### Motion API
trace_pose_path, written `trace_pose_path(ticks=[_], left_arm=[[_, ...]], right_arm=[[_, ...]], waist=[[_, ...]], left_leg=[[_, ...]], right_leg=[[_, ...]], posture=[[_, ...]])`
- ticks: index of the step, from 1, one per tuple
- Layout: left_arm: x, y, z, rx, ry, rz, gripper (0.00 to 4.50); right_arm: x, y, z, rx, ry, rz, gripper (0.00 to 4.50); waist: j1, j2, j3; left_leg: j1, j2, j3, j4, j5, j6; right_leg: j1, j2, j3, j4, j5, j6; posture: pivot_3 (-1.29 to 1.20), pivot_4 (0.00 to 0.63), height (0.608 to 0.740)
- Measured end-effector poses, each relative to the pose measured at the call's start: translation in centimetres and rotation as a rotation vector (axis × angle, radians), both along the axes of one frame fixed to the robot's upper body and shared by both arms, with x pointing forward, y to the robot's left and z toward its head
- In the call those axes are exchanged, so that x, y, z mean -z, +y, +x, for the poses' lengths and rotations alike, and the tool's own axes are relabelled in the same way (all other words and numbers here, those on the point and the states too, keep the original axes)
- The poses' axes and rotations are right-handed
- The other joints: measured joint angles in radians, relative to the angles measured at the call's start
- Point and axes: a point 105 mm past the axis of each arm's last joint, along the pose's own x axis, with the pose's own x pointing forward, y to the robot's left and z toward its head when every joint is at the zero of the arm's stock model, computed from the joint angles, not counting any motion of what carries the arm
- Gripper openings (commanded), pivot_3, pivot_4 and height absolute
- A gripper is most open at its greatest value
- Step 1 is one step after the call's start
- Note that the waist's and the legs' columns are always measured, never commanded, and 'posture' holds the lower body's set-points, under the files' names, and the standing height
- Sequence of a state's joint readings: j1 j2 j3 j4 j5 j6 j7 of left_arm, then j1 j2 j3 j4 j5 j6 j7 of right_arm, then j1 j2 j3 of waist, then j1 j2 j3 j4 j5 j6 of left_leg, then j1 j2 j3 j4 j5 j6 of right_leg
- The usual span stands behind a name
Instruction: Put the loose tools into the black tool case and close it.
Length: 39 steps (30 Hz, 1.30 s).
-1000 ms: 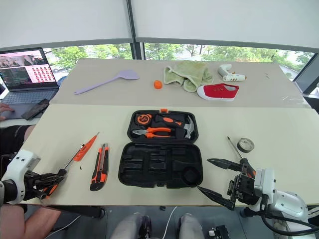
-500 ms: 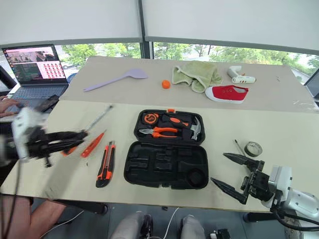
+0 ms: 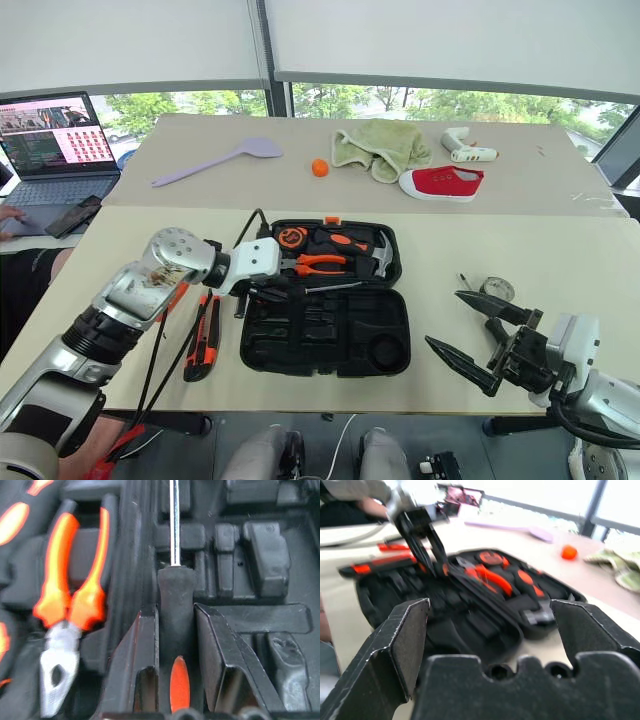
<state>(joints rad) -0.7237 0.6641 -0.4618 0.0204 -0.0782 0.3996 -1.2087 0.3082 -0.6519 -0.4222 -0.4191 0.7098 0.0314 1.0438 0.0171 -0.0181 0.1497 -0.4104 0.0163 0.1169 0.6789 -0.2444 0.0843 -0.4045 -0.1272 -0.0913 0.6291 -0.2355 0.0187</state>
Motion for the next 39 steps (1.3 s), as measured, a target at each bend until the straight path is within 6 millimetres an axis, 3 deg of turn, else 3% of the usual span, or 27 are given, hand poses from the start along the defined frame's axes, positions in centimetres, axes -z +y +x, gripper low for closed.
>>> trace_pose_path(ticks=[9, 11, 16, 22, 23, 25, 28, 31, 39], left_arm=[[1.2, -1.6, 0.8, 0.010, -0.026, 0.028, 0.64], [1.1, -1.6, 0.9, 0.013, -0.028, 0.032, 1.62], [1.0, -2.2, 0.7, 0.027, -0.026, 0.006, 3.37], [-3.6, -4.1, -0.2, 0.045, -0.073, -0.274, 3.37], [-3.6, -4.0, -0.4, 0.040, -0.072, -0.292, 2.95], [-2.7, -3.5, -0.5, 0.007, -0.054, -0.303, 2.66], [-0.6, -1.7, 1.0, -0.131, -0.052, -0.323, 1.42], [0.4, -1.5, 1.6, -0.181, -0.052, -0.335, 0.33], [1.9, -2.1, 0.8, -0.157, -0.033, -0.334, 0.33]], right_arm=[[-0.2, 0.6, 0.2, -0.021, 0.009, 0.014, 4.50], [-0.1, 0.6, 0.1, -0.021, 0.013, 0.014, 4.50], [0.3, 0.7, -0.1, -0.021, 0.044, 0.015, 4.50], [0.6, 1.0, -0.5, -0.026, 0.080, 0.016, 4.50], [0.6, 1.0, -0.5, -0.025, 0.084, 0.016, 4.50], [0.6, 1.0, -0.5, -0.025, 0.086, 0.016, 4.50], [0.6, 1.1, -0.3, -0.024, 0.087, 0.017, 4.50], [0.5, 1.2, -0.2, -0.026, 0.081, 0.017, 4.50], [1.2, 0.9, -0.4, -0.006, 0.105, 0.031, 4.50]], waist=[[0.014, 0.000, 0.000], [0.017, 0.000, 0.000], [0.025, 0.000, 0.000], [0.021, 0.000, 0.000], [0.019, 0.000, 0.000], [0.017, 0.001, 0.000], [0.020, 0.001, 0.000], [0.026, 0.001, 0.000], [0.025, 0.001, 0.000]], left_leg=[[-0.001, -0.001, 0.000, 0.003, -0.002, 0.003], [-0.001, -0.001, 0.000, 0.003, -0.002, 0.003], [-0.003, -0.001, -0.001, 0.005, -0.002, 0.004], [-0.005, -0.001, -0.002, 0.007, -0.003, 0.005], [-0.004, -0.001, -0.002, 0.007, -0.003, 0.005], [-0.004, -0.001, -0.002, 0.007, -0.003, 0.005], [-0.003, -0.001, -0.002, 0.007, -0.003, 0.005], [-0.004, -0.002, -0.002, 0.008, -0.003, 0.006], [-0.004, -0.002, -0.002, 0.008, -0.004, 0.006]], right_leg=[[0.000, -0.002, 0.000, 0.000, 0.001, 0.002], [0.000, -0.002, 0.000, 0.000, 0.001, 0.002], [0.000, -0.002, -0.001, 0.000, 0.001, 0.002], [0.000, -0.003, -0.001, 0.000, 0.001, 0.004], [0.001, -0.003, -0.001, 0.000, 0.001, 0.004], [0.001, -0.003, -0.001, 0.001, 0.001, 0.004], [0.001, -0.003, -0.001, 0.001, 0.002, 0.004], [0.001, -0.003, -0.001, 0.000, 0.002, 0.004], [0.001, -0.003, -0.001, 0.000, 0.002, 0.004]], posture=[[0.00, 0.150, 0.740], [0.00, 0.150, 0.740], [0.00, 0.150, 0.740], [0.00, 0.150, 0.740], [0.00, 0.150, 0.740], [0.00, 0.150, 0.740], [0.00, 0.150, 0.740], [0.00, 0.150, 0.740], [0.00, 0.150, 0.740]])
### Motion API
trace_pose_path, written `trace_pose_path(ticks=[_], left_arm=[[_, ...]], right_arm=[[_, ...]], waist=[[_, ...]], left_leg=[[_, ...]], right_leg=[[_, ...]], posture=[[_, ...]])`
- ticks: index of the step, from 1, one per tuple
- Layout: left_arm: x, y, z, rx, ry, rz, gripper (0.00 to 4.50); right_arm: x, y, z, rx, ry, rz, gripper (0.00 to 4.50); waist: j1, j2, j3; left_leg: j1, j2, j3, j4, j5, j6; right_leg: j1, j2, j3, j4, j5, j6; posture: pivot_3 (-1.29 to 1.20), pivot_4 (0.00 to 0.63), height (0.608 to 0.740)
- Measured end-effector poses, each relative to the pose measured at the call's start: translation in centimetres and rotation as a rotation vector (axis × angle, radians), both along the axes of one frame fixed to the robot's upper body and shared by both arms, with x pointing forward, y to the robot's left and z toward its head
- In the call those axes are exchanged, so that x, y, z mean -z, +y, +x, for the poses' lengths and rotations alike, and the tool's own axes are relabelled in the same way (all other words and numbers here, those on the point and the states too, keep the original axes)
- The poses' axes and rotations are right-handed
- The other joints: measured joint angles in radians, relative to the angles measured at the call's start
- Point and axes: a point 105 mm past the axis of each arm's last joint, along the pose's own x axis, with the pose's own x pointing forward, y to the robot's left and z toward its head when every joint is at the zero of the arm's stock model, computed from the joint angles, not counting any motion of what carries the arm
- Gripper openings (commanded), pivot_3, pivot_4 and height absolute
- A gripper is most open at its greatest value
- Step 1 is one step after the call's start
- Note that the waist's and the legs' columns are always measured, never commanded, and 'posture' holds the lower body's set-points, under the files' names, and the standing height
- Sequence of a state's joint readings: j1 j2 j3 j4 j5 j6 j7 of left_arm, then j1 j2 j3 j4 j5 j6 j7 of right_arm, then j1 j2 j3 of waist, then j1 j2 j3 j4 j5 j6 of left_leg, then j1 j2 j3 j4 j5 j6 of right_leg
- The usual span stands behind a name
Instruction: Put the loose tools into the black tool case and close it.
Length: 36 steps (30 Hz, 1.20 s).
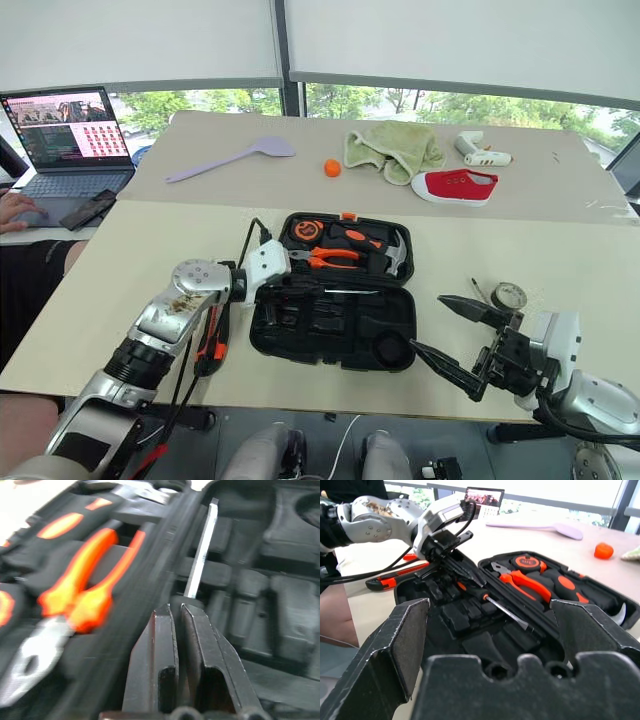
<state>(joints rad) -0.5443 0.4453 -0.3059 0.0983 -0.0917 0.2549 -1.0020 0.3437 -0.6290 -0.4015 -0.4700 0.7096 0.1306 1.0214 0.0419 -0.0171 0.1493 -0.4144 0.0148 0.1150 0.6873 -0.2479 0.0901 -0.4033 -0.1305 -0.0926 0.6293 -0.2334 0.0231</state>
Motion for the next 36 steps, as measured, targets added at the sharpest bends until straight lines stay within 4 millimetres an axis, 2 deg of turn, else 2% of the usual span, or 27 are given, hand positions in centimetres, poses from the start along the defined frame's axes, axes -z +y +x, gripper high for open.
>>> trace_pose_path(ticks=[7, 15, 18, 21, 24, 25, 27, 28, 29, 32, 34, 36], left_arm=[[0.7, -1.0, 0.5, 0.006, -0.022, 0.037, 0.33], [0.7, -1.1, 0.8, -0.009, 0.007, -0.035, 0.33], [0.6, -0.4, 0.0, -0.012, 0.058, -0.171, 1.04], [-1.5, 1.8, -0.7, -0.015, 0.032, -0.330, 2.14], [-4.3, 5.9, -1.6, -0.049, -0.027, -0.464, 3.27], [-4.7, 7.8, -2.2, -0.077, -0.024, -0.489, 3.60], [-4.7, 10.2, -3.7, -0.086, -0.001, -0.495, 4.33], [-4.4, 11.1, -4.6, -0.078, 0.012, -0.481, 4.49], [-4.0, 12.0, -5.6, -0.065, 0.028, -0.460, 4.49], [-2.3, 13.9, -8.8, -0.012, 0.058, -0.379, 4.49], [-1.3, 14.4, -10.6, 0.022, 0.094, -0.369, 4.49], [-1.8, 13.7, -11.4, 0.078, 0.068, -0.399, 4.49]], right_arm=[[0.9, -0.4, -0.1, 0.034, 0.020, 0.015, 4.50], [1.3, -0.5, -0.2, 0.049, 0.033, 0.030, 4.50], [1.6, -1.2, -0.7, 0.090, 0.049, 0.029, 4.50], [1.9, -3.4, -1.6, 0.188, 0.062, 0.013, 4.50], [3.0, -6.7, -3.1, 0.339, 0.105, 0.000, 4.50], [3.6, -8.1, -3.9, 0.400, 0.130, -0.018, 4.50], [4.5, -9.8, -5.2, 0.483, 0.160, -0.032, 4.50], [4.8, -10.5, -5.7, 0.517, 0.175, -0.035, 4.50], [5.3, -11.3, -6.4, 0.552, 0.198, -0.043, 4.50], [6.5, -12.8, -8.0, 0.627, 0.258, -0.068, 4.50], [7.6, -13.8, -8.9, 0.694, 0.321, -0.085, 4.50], [7.7, -14.2, -8.6, 0.723, 0.352, -0.079, 4.50]], waist=[[0.004, 0.001, -0.001], [0.003, 0.004, -0.003], [0.000, 0.004, -0.003], [-0.002, 0.004, -0.003], [-0.005, 0.005, -0.003], [-0.006, 0.006, -0.003], [-0.010, 0.007, -0.004], [-0.012, 0.007, -0.004], [-0.015, 0.008, -0.003], [-0.018, 0.010, -0.003], [-0.018, 0.011, -0.002], [-0.016, 0.012, -0.002]], left_leg=[[0.002, 0.000, 0.000, 0.001, -0.001, 0.001], [0.007, 0.000, 0.000, 0.002, -0.002, 0.003], [0.003, 0.000, 0.000, 0.002, -0.002, 0.003], [0.000, 0.001, 0.000, 0.002, -0.002, 0.002], [0.000, 0.001, 0.000, 0.001, -0.002, 0.002], [0.001, 0.001, 0.000, 0.001, -0.002, 0.002], [0.001, 0.001, 0.000, 0.001, -0.003, 0.001], [0.001, 0.001, 0.000, 0.000, -0.004, 0.000], [0.003, 0.001, 0.000, 0.000, -0.007, -0.006], [0.008, 0.000, 0.001, -0.002, -0.009, -0.008], [0.008, 0.000, 0.001, -0.004, -0.009, -0.009], [0.007, 0.000, 0.000, -0.004, -0.009, -0.009]], right_leg=[[0.002, -0.001, 0.000, 0.000, 0.000, 0.000], [0.007, -0.002, 0.000, -0.001, 0.000, 0.001], [0.003, -0.005, 0.001, -0.001, 0.000, 0.001], [0.000, -0.007, 0.000, 0.000, 0.001, 0.001], [0.000, -0.010, 0.000, 0.000, 0.000, 0.001], [0.000, -0.010, 0.000, -0.001, 0.000, 0.001], [0.000, -0.010, 0.000, -0.001, 0.000, 0.001], [0.000, -0.010, 0.000, -0.001, 0.000, 0.001], [-0.001, -0.010, 0.000, -0.002, 0.000, 0.001], [-0.001, -0.012, 0.000, -0.005, -0.004, -0.001], [-0.001, -0.014, 0.000, -0.005, -0.007, -0.006], [0.000, -0.015, 0.004, -0.005, -0.008, -0.003]], posture=[[0.00, 0.150, 0.740], [0.00, 0.150, 0.740], [0.00, 0.150, 0.740], [0.00, 0.150, 0.740], [0.00, 0.150, 0.740], [0.00, 0.150, 0.740], [0.00, 0.150, 0.740], [0.00, 0.150, 0.740], [0.00, 0.150, 0.740], [0.00, 0.150, 0.740], [0.00, 0.150, 0.740], [0.00, 0.150, 0.740]])
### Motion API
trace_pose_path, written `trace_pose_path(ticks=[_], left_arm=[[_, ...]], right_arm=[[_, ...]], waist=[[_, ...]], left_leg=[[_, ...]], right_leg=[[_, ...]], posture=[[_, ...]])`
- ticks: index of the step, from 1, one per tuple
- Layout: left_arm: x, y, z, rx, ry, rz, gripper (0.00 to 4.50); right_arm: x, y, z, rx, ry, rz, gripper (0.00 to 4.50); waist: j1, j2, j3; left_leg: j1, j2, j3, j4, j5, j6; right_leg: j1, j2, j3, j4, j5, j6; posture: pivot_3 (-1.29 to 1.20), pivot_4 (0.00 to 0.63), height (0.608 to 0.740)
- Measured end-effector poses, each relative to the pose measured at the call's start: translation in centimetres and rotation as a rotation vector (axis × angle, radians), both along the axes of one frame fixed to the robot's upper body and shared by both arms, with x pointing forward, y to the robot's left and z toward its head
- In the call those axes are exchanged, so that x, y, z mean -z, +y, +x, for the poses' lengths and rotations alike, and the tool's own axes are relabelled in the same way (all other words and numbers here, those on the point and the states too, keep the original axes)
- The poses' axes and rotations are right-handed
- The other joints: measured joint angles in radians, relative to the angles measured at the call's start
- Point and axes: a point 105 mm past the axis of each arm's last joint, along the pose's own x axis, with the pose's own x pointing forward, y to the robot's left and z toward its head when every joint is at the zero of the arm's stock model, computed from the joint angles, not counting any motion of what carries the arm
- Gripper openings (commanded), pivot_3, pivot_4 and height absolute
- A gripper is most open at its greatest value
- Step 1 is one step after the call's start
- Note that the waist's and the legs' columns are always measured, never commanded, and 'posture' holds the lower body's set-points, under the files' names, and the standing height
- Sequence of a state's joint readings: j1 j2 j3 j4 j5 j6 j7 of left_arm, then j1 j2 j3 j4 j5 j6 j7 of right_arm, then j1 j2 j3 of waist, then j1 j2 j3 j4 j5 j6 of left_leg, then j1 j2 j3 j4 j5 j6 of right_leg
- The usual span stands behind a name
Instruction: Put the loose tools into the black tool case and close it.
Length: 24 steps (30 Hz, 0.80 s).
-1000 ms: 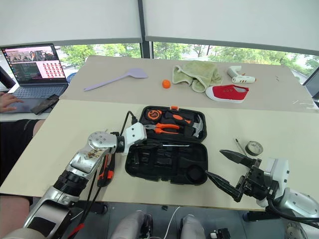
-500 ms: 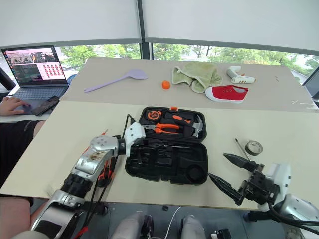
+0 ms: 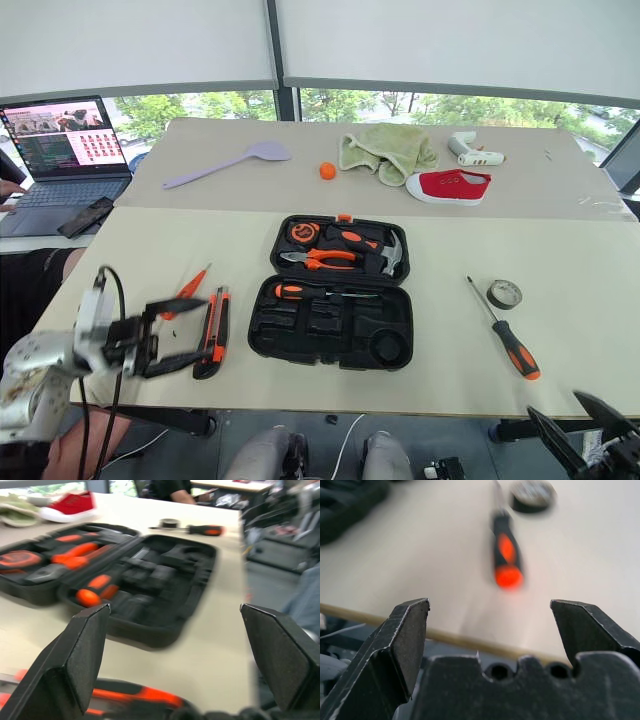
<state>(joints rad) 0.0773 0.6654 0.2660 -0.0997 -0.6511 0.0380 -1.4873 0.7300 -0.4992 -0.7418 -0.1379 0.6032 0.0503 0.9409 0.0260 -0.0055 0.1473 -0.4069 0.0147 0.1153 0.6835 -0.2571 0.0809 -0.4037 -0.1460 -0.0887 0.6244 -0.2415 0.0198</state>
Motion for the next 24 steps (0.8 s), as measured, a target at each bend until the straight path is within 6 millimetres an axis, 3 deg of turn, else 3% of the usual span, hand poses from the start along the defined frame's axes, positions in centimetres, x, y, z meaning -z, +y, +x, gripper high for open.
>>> trace_pose_path(ticks=[6, 11, 16, 20, 24], left_arm=[[-1.5, -2.9, -0.4, 0.103, -0.086, -0.043, 4.49], [-2.6, -6.1, -0.4, 0.173, -0.133, -0.111, 4.49], [-2.4, -7.4, -0.8, 0.199, -0.119, -0.136, 4.49], [-2.3, -7.5, -0.7, 0.190, -0.115, -0.137, 4.50], [-2.2, -7.3, -0.8, 0.178, -0.105, -0.124, 4.50]], right_arm=[[-2.4, -0.3, 4.0, -0.024, 0.077, -0.077, 4.50], [-4.8, 1.1, 8.0, -0.091, 0.194, -0.124, 4.50], [-3.7, 2.0, 10.4, -0.099, 0.345, -0.119, 4.50], [-1.5, 2.0, 11.1, -0.098, 0.460, -0.125, 3.38], [-1.5, 1.1, 11.2, -0.068, 0.515, -0.145, 2.02]], waist=[[-0.007, 0.005, -0.001], [-0.009, 0.003, 0.000], [-0.005, 0.002, 0.001], [-0.001, 0.002, 0.001], [0.000, 0.002, 0.001]], left_leg=[[0.001, 0.000, 0.002, 0.000, 0.000, 0.000], [-0.001, 0.000, 0.003, -0.001, 0.006, 0.009], [-0.004, 0.000, 0.003, 0.000, 0.006, 0.010], [-0.005, 0.000, 0.003, 0.000, 0.006, 0.011], [-0.006, 0.000, 0.003, 0.000, 0.006, 0.011]], right_leg=[[0.000, 0.002, 0.005, 0.001, 0.005, 0.003], [0.002, 0.012, 0.002, 0.001, 0.007, 0.004], [0.000, 0.013, 0.003, 0.000, 0.006, 0.004], [0.000, 0.014, 0.002, 0.000, 0.006, 0.004], [0.000, 0.014, 0.001, 0.000, 0.007, 0.005]], posture=[[0.00, 0.150, 0.740], [0.00, 0.150, 0.740], [0.00, 0.150, 0.740], [0.00, 0.150, 0.740], [0.00, 0.150, 0.740]])
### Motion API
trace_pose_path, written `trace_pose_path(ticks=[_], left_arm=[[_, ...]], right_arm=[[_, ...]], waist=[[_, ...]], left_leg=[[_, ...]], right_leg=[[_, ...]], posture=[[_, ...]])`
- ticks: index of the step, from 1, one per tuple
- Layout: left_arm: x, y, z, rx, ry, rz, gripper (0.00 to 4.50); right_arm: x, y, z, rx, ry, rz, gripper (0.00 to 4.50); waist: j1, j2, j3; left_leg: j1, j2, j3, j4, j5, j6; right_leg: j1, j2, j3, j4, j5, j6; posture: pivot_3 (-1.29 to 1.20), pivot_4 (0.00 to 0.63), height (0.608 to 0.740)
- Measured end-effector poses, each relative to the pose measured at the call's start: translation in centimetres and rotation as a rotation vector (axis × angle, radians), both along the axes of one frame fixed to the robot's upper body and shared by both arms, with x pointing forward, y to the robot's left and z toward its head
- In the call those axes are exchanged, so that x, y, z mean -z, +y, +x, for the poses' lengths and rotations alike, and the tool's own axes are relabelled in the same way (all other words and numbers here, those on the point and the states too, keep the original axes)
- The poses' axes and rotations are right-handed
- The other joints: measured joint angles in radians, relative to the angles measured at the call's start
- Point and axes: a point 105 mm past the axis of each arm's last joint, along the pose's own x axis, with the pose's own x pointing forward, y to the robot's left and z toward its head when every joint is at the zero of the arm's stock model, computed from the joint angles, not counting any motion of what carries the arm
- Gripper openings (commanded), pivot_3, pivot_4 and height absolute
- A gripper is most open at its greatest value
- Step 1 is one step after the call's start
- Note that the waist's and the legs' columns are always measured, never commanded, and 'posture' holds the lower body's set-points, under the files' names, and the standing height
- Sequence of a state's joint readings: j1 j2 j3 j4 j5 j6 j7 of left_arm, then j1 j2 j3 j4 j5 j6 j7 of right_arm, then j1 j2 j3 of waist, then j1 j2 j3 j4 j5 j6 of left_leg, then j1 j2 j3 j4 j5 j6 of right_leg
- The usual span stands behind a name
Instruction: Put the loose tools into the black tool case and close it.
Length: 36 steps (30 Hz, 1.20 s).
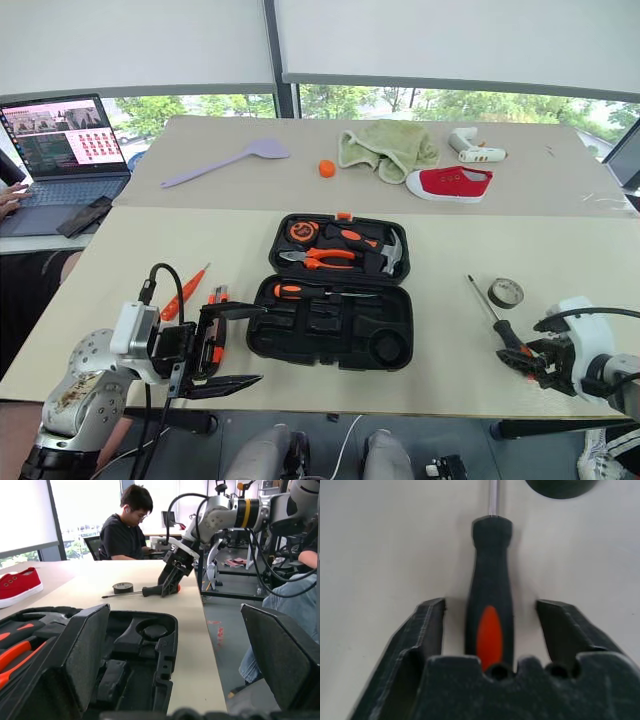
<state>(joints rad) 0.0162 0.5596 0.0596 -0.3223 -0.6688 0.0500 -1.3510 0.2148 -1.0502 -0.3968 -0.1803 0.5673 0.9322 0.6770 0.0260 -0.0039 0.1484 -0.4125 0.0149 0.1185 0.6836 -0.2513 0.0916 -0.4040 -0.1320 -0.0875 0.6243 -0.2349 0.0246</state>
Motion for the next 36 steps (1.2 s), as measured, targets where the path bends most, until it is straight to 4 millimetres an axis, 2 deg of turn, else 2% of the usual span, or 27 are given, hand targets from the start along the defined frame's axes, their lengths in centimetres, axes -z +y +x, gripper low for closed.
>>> trace_pose_path(ticks=[3, 7, 9, 12, 15, 17, 20, 22, 25, 28, 31, 36], left_arm=[[0.1, 0.2, -0.1, -0.006, 0.003, 0.011, 4.50], [0.0, 0.2, 0.0, -0.016, -0.003, 0.009, 4.50], [-0.1, 0.3, 0.2, -0.039, -0.006, 0.005, 4.50], [-0.4, 0.9, 0.6, -0.091, -0.014, -0.002, 4.50], [-0.2, 2.0, 0.7, -0.156, 0.000, 0.000, 4.50], [0.2, 3.0, 0.8, -0.215, 0.012, 0.002, 4.50], [0.8, 4.7, 1.0, -0.312, 0.046, 0.003, 4.50], [1.7, 5.9, 0.8, -0.364, 0.075, 0.021, 4.50], [2.3, 6.5, 0.5, -0.396, 0.096, 0.043, 4.50], [2.1, 6.5, 0.5, -0.411, 0.081, 0.042, 4.50], [2.2, 6.4, 0.4, -0.430, 0.078, 0.048, 4.50], [2.1, 6.1, 0.1, -0.441, 0.071, 0.045, 4.50]], right_arm=[[-0.1, -0.1, -0.3, -0.009, 0.034, -0.002, 1.04], [-0.5, 0.7, -0.1, -0.082, -0.023, 0.035, 1.01], [-1.6, 1.6, 0.5, -0.196, -0.142, 0.046, 1.01], [-4.4, 3.2, 1.1, -0.400, -0.342, 0.041, 1.01], [-7.4, 6.1, 1.3, -0.633, -0.476, 0.048, 1.01], [-8.6, 9.1, 1.6, -0.815, -0.471, 0.018, 1.01], [-9.9, 14.4, 3.1, -1.017, -0.468, 0.007, 1.01], [-9.5, 17.3, 4.0, -1.109, -0.380, -0.027, 1.01], [-8.7, 19.2, 5.2, -1.155, -0.288, -0.075, 1.01], [-8.0, 21.0, 6.3, -1.204, -0.200, -0.157, 1.01], [-7.0, 21.9, 6.8, -1.213, -0.140, -0.203, 1.01], [-5.1, 20.7, 7.0, -1.182, -0.032, -0.263, 1.01]], waist=[[0.000, 0.000, 0.000], [-0.001, 0.000, 0.000], [-0.001, 0.000, 0.000], [-0.003, 0.000, 0.000], [-0.014, -0.001, 0.001], [-0.023, 0.000, 0.002], [-0.035, -0.002, 0.004], [-0.031, -0.003, 0.005], [-0.024, -0.005, 0.006], [-0.015, -0.005, 0.006], [-0.014, -0.005, 0.006], [-0.015, -0.005, 0.006]], left_leg=[[0.000, 0.000, 0.000, 0.000, 0.000, 0.000], [0.000, 0.000, 0.000, 0.000, 0.000, 0.000], [0.000, 0.000, 0.000, 0.000, 0.000, 0.000], [0.000, 0.000, 0.000, 0.000, 0.000, 0.000], [0.002, 0.001, 0.000, 0.000, 0.000, -0.001], [0.002, 0.002, 0.000, 0.000, 0.000, -0.001], [0.004, 0.003, -0.001, 0.000, 0.001, -0.003], [0.002, 0.003, -0.002, -0.001, 0.001, -0.003], [-0.004, 0.002, -0.002, -0.001, 0.002, -0.005], [-0.012, 0.000, -0.002, 0.001, 0.007, -0.011], [-0.014, -0.001, -0.002, 0.001, 0.006, -0.010], [-0.017, -0.002, -0.001, 0.003, 0.005, -0.009]], right_leg=[[0.000, 0.000, 0.000, 0.000, 0.000, 0.000], [0.000, 0.000, 0.000, 0.000, 0.000, 0.001], [0.000, 0.001, 0.000, 0.000, 0.000, 0.001], [0.000, 0.001, 0.000, 0.000, -0.001, 0.002], [0.001, 0.002, 0.000, 0.001, 0.000, 0.001], [0.000, 0.002, 0.001, 0.001, 0.000, 0.001], [-0.003, 0.001, 0.000, 0.001, 0.000, -0.002], [-0.007, -0.002, -0.001, 0.000, -0.001, -0.004], [-0.014, -0.007, -0.002, 0.001, 0.000, -0.004], [-0.019, -0.011, -0.006, 0.002, 0.003, -0.004], [-0.017, -0.013, -0.008, 0.001, 0.003, -0.003], [-0.017, -0.012, -0.010, 0.001, 0.004, -0.001]], posture=[[0.00, 0.150, 0.740], [0.00, 0.150, 0.740], [0.00, 0.150, 0.740], [0.00, 0.150, 0.740], [0.00, 0.150, 0.740], [0.00, 0.150, 0.740], [0.00, 0.150, 0.740], [0.00, 0.150, 0.740], [0.00, 0.150, 0.740], [0.00, 0.150, 0.740], [0.00, 0.150, 0.740], [0.00, 0.150, 0.740]])
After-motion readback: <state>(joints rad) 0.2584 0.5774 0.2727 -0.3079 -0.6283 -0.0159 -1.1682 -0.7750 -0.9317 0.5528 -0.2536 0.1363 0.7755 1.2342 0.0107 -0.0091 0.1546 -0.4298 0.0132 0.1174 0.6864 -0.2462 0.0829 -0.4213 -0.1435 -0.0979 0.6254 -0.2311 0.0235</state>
